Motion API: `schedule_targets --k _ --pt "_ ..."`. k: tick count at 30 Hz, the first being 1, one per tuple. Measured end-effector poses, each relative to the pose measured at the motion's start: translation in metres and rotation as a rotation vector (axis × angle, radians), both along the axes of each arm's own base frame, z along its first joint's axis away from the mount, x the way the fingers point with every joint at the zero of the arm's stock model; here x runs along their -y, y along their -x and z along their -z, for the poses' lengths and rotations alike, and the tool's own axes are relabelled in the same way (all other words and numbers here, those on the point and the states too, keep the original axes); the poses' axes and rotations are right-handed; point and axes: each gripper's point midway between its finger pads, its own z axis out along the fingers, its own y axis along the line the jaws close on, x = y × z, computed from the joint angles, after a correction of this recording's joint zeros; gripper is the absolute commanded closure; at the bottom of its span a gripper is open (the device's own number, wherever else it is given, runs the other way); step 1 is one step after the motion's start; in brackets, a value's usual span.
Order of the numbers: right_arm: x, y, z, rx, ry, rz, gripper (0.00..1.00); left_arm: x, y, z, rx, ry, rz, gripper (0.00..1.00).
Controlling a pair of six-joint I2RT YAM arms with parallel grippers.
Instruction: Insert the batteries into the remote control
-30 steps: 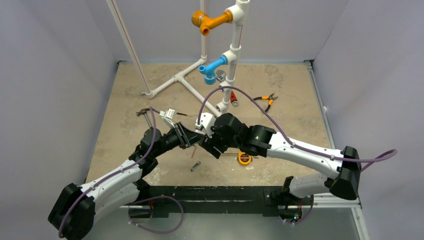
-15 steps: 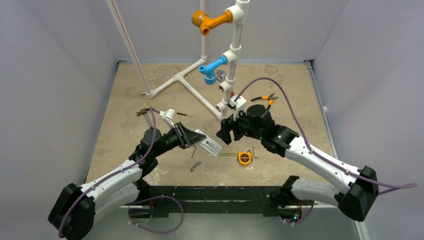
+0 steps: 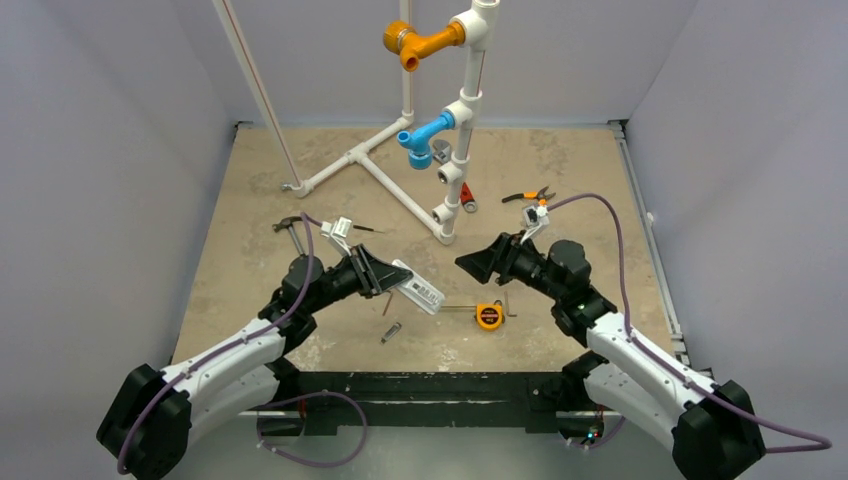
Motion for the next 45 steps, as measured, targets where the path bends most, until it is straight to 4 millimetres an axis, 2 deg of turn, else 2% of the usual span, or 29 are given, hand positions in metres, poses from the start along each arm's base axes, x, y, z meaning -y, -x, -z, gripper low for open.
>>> schedule_targets --k 3,9,13,18,21,26,31,38,45 --pt "-0.001 0.008 0.007 -0.053 -0.086 -0.012 0.25 0.001 0.0 -0.001 -0.001 0.001 0.004 1.0" --pt "-0.005 0.015 -0.001 -0.043 -0.189 -0.037 0.2 0.005 -0.002 -0.001 -0.007 0.01 0.015 1.0" --pt "-0.004 0.016 0.009 -0.043 -0.206 -0.037 0.12 0.006 -0.002 -0.005 -0.003 0.02 0.023 1.0" --pt "0.001 0.018 0.031 -0.079 -0.182 -0.007 0.02 0.006 -0.002 -0.007 0.003 0.024 0.025 1.0" --pt "0.007 0.013 0.039 -0.106 -0.119 0.037 0.01 0.005 -0.001 -0.01 0.011 0.028 0.024 1.0" --pt "0.013 0.006 0.027 -0.068 -0.061 0.077 0.02 0.005 0.0 -0.016 0.025 0.037 0.024 1.0" --pt "0.01 0.004 0.017 -0.047 -0.043 0.055 0.06 0.005 0.0 -0.016 0.025 0.038 0.024 1.0" --pt "-0.008 0.011 0.011 -0.066 -0.047 -0.062 0.09 0.005 0.001 -0.016 0.025 0.038 0.025 1.0" --pt "-0.043 0.034 -0.004 -0.024 -0.028 -0.227 0.19 0.005 0.001 -0.016 0.025 0.038 0.025 1.0"
